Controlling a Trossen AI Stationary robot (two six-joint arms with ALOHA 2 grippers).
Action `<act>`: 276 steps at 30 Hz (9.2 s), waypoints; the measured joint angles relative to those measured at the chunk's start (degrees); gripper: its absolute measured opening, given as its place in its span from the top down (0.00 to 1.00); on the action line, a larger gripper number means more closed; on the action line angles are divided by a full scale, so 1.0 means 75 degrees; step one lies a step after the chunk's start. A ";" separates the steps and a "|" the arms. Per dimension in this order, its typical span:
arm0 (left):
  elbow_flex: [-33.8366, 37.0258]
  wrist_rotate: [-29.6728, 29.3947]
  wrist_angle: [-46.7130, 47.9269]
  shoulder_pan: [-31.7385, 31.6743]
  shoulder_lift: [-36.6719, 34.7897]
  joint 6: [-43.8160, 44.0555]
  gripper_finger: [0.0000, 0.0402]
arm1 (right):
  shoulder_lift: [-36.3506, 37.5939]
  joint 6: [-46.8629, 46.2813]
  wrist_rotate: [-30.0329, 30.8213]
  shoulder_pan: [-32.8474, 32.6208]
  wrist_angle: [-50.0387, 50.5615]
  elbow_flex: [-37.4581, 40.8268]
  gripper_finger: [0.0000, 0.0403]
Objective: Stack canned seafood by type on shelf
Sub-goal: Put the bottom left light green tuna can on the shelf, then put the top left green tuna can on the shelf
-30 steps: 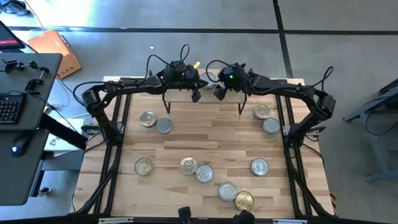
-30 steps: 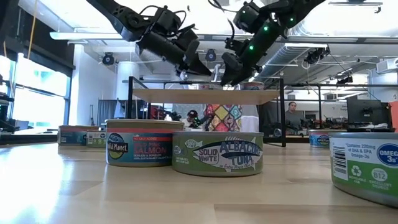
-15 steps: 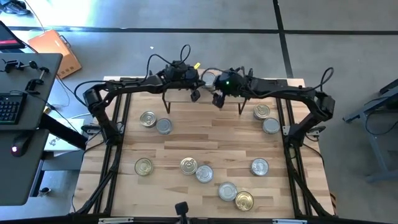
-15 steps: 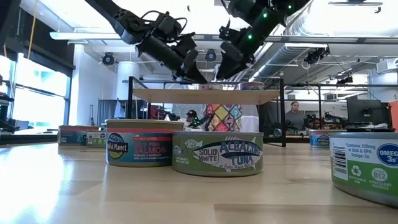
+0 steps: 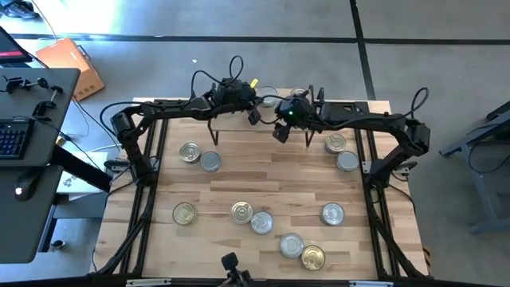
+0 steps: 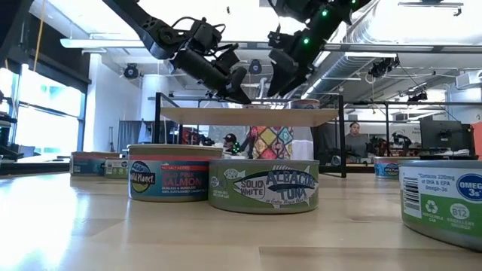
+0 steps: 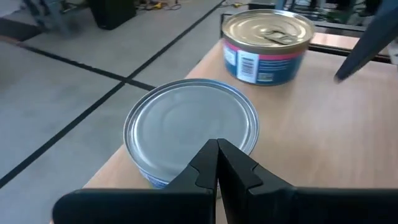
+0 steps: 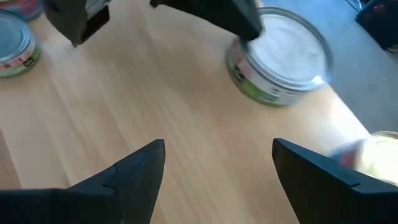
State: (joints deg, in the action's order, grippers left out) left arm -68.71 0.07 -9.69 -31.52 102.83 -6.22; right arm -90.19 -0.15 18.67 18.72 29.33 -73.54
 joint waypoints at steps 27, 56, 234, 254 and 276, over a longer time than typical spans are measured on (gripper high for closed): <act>0.0040 -0.0731 0.0081 0.0390 -0.0448 -0.0042 1.00 | 0.1100 -0.0336 -0.0509 0.2254 0.0736 0.0117 0.50; 0.0012 -0.1110 -0.0037 0.0303 -0.0061 -0.0195 1.00 | 0.0064 0.0192 -0.0796 0.2563 -0.0105 -0.0023 0.73; 0.3635 -0.6674 0.4071 0.8856 -0.1250 0.1745 1.00 | -0.0524 0.0648 -0.1605 -0.2738 -0.5101 0.2369 0.69; 0.1790 -0.6056 0.5029 0.6657 -0.4190 -0.1335 1.00 | -0.0524 0.0068 -0.1634 -0.3582 -0.6119 0.3273 0.69; 0.1495 -0.1628 0.3217 0.0447 -0.2790 -0.4653 1.00 | -0.0524 -0.0179 -0.1628 -0.3421 -0.6468 0.3477 0.69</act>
State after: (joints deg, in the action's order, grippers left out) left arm -57.49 -12.14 14.44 -28.17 81.90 -41.12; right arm -94.13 -1.50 6.46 -6.94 -19.18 -47.46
